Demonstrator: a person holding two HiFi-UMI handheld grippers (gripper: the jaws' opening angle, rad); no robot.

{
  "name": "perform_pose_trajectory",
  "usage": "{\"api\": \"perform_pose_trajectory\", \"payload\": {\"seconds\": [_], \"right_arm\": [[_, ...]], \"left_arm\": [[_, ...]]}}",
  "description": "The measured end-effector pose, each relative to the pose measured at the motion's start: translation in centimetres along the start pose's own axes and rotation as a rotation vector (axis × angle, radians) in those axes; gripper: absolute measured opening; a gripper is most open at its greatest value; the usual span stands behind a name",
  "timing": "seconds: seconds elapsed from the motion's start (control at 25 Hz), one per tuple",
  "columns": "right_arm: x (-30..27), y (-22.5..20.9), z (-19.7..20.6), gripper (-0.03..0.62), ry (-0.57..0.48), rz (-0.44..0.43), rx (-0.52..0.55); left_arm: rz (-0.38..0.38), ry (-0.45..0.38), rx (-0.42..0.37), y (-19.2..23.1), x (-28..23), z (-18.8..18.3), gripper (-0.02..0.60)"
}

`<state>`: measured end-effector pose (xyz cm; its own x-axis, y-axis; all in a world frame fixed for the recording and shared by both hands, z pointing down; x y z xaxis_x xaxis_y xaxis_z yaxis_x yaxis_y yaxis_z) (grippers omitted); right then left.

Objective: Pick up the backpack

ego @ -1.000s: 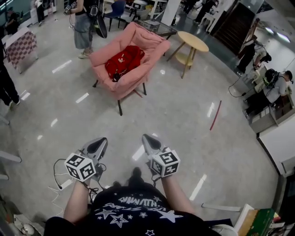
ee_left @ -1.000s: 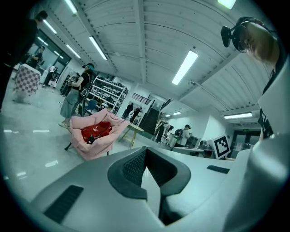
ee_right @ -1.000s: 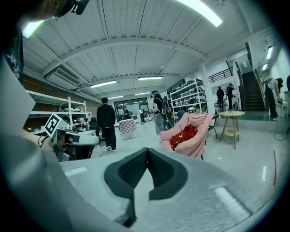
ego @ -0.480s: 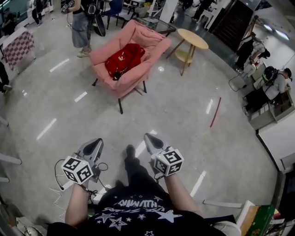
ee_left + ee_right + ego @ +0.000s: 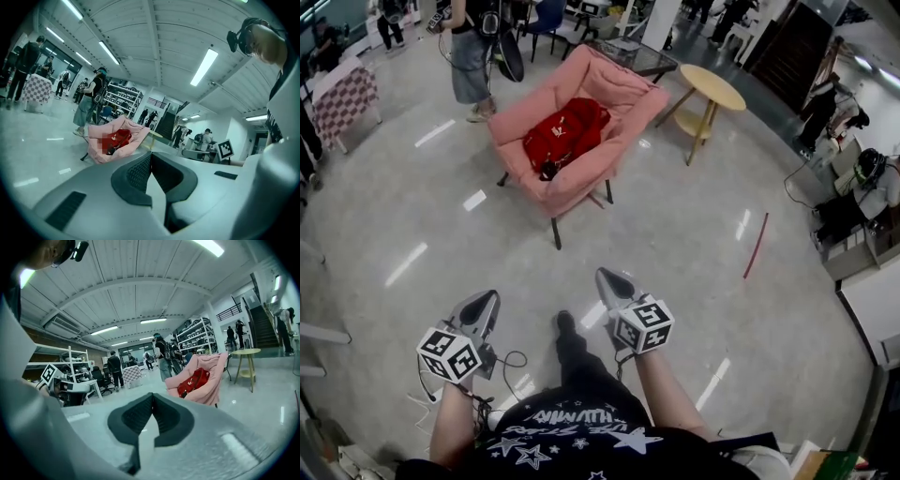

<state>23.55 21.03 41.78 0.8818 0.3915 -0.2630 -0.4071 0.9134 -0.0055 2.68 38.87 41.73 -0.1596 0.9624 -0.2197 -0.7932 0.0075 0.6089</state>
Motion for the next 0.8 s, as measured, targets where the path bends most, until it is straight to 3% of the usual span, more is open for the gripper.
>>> {"api": "perform_pose_trajectory", "payload": {"seconds": [0.24,0.44,0.8], "right_arm": [[-7.2,-6.3,-0.9,0.0,0.016,-0.063,-0.002],[-11.6,-13.3,-1.7,0.0,0.009,-0.033,-0.064],[-17.4,-19.3,-2.0,0.0,0.038,-0.077,-0.092]], "left_arm": [[-0.018,0.009,0.009,2.6,-9.4,-4.8,0.009],[-0.006,-0.004,-0.01,3.0,-17.2,-8.9,0.009],[-0.049,0.027,0.015,4.9,-24.7,-11.3,0.009]]}}
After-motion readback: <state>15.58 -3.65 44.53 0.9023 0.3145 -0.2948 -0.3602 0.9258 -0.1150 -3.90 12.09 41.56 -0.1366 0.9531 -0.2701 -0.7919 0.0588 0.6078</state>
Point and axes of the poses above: the fingertips, and each gripper's own axes: x backward along the fingers, y to its left, z out of its underside, the point moved 4 cm from there along x, backward along the fingers, and after that the axes turned 13 degrees about x, right-handed, at the moved point
